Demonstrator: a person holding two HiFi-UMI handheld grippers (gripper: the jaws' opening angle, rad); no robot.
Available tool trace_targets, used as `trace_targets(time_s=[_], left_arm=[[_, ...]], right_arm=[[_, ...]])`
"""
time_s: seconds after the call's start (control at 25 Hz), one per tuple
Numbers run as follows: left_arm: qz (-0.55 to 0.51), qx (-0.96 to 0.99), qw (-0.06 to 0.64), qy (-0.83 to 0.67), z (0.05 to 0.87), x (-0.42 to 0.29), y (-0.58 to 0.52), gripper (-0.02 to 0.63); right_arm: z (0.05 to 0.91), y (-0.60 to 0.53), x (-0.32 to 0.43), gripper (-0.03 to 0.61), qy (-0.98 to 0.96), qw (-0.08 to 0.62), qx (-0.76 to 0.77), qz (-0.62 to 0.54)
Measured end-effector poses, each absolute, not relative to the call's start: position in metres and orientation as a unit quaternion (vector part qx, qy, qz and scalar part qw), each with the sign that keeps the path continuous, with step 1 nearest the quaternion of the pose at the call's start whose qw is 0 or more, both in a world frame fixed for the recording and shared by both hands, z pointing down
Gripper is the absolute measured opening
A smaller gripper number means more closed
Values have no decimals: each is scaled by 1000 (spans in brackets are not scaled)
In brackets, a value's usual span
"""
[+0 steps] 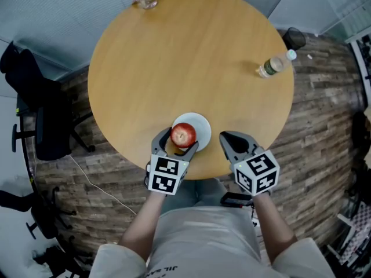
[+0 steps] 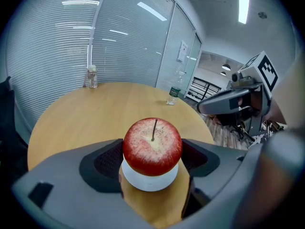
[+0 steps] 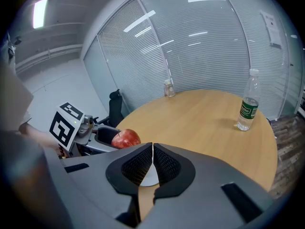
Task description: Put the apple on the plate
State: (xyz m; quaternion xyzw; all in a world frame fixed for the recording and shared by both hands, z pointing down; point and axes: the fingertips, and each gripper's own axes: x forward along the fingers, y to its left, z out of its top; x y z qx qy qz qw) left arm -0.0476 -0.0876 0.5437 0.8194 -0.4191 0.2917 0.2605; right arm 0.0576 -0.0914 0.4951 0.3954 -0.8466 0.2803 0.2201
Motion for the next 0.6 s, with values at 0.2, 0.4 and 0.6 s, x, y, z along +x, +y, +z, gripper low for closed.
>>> trace_targets(time_s=[0.2,0.4,0.6], left_arm=[[317,825,242,-401,564,-40,-87,380],[327,824,249,-390,584,-35,-86,380],[333,825,246,-384,597,-33,-87,380]], right_arm=[[503,-93,62,31,-841,222,400,289],[509,-91,64,31,-838,225,402,292],[515,-87,67,31,-833,231,405,299]])
